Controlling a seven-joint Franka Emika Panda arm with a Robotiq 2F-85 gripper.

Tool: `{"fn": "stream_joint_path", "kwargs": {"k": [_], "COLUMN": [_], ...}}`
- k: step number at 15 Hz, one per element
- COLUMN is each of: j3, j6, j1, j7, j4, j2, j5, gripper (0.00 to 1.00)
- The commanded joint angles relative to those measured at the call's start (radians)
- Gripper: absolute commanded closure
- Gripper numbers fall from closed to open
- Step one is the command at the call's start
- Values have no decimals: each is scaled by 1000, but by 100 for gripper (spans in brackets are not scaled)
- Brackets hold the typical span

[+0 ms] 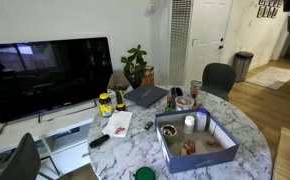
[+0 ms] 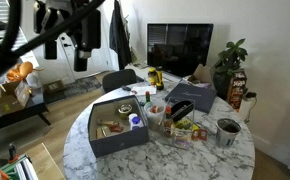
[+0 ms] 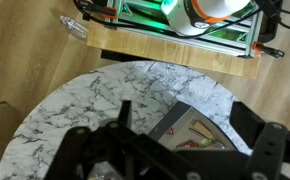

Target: Pick up the ketchup packet and put it into the box

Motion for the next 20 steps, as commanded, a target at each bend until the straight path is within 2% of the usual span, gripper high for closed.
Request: {"fn": "stream_joint_path", "kwargs": {"k": [1,16,17,20], "j3": [-5,-5,3,100], "j6": [-2,-2,-5,45], "j1": [7,7,18,77], "j7": [4,4,2,41], "j4": [2,2,-14,-101], "j2": [0,0,-19,-82], "j5": [-2,-2,25,107], "gripper": [0,0,0,0]}}
